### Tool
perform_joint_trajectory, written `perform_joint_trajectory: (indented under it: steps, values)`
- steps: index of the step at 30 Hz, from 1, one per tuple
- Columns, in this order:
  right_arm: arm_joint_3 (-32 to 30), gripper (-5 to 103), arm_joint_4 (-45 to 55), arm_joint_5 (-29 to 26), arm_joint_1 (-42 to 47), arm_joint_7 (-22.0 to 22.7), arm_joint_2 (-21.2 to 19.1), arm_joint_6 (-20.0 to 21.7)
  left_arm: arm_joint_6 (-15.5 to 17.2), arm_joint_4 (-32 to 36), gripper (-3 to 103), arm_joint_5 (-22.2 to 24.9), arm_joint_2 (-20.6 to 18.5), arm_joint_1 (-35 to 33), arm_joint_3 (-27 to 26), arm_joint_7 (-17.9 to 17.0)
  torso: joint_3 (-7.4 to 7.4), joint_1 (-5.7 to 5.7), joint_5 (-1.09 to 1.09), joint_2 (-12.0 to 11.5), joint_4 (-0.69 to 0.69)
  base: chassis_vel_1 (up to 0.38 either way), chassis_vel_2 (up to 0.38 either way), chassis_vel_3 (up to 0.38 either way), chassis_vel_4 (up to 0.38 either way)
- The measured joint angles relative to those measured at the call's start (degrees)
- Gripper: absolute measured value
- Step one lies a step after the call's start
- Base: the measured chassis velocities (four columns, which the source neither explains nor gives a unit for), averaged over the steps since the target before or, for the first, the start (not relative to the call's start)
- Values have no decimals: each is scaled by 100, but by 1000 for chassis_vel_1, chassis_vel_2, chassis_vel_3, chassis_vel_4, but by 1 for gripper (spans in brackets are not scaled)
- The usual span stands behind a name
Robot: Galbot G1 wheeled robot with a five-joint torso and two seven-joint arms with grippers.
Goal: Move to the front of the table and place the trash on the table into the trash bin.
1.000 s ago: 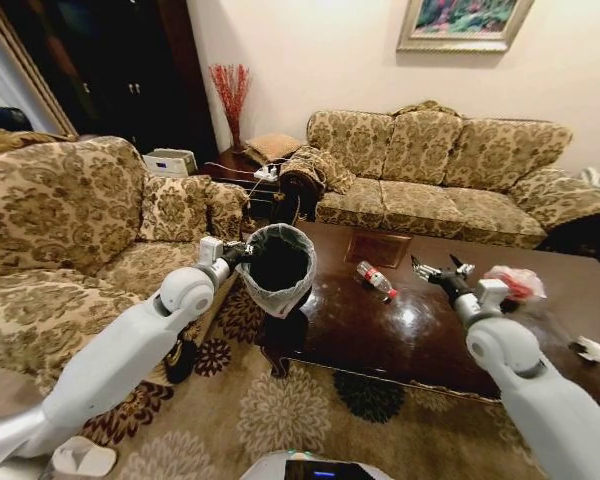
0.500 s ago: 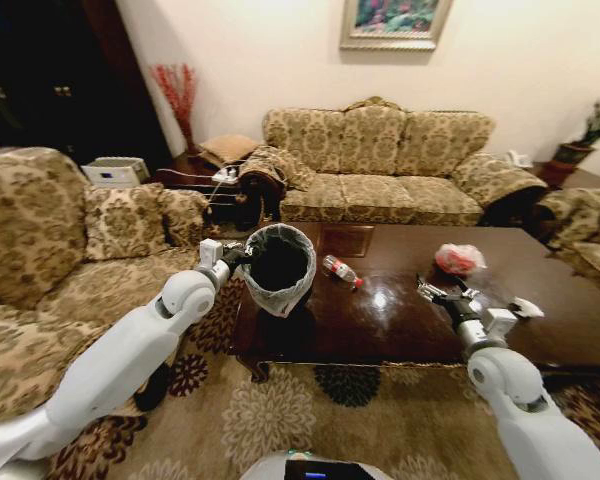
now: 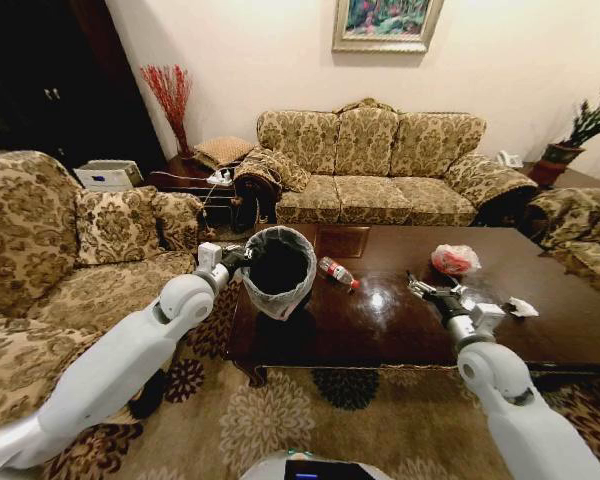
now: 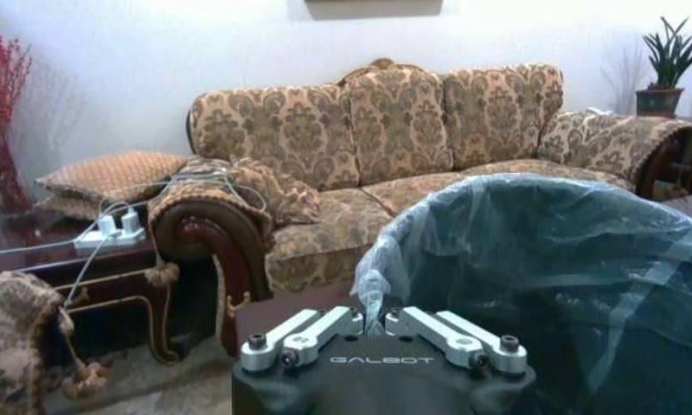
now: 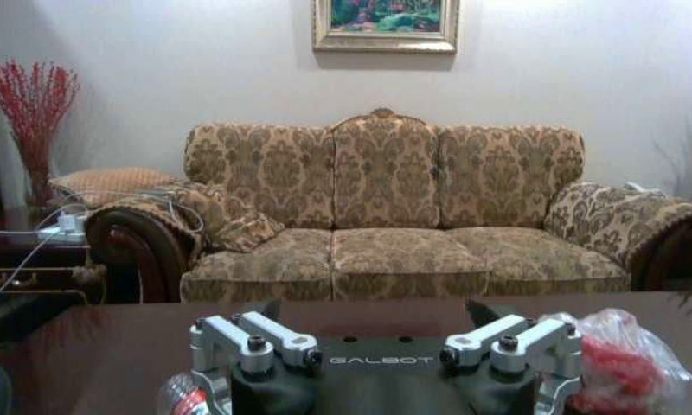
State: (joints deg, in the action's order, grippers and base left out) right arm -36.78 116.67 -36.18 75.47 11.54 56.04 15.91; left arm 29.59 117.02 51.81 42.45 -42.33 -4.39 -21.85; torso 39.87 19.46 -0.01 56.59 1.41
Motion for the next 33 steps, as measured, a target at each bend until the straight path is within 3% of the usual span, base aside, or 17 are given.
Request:
perform_joint_trajectory:
  steps: [11,15,17,18,21,23,26,33]
  values:
    - [372,100,-304,-49,-255,42,-48,55,22,-3,5,-1,-18,-34,-50,-66,4,10,0,-4,-1,-148,147,153,-150]
    - [618,100,-972,-657,-685,-228,-271,-68,18,-263,5,-127,141,145,84,10,3,5,0,-4,1,0,0,0,0]
    - [777,100,-1600,-1144,-991,-587,-487,-129,-13,-499,5,-295,283,303,189,197,-2,-5,2,-1,0,0,0,0,0]
    - [777,100,-1600,-1144,-991,-587,-487,-129,-13,-499,5,-295,283,303,189,197,-2,-5,2,-1,0,0,0,0,0]
    - [1272,100,-2513,-1392,-1624,-1213,-697,-154,-60,-651,5,-386,287,280,162,292,-1,-4,1,1,-7,0,0,0,0]
    - [1400,100,-2668,-1421,-1781,-1330,-718,-150,-69,-661,5,-405,271,251,137,293,-1,-4,2,0,-6,0,0,0,0]
    - [2354,100,-3385,-1453,-2762,-1988,-759,-125,-84,-667,5,-438,208,182,16,195,2,4,3,-1,2,22,39,40,29]
    - [3434,100,-4106,-1293,-3935,-2754,-672,-24,-84,-671,5,-430,174,232,-45,59,2,3,0,-1,4,53,73,71,51]
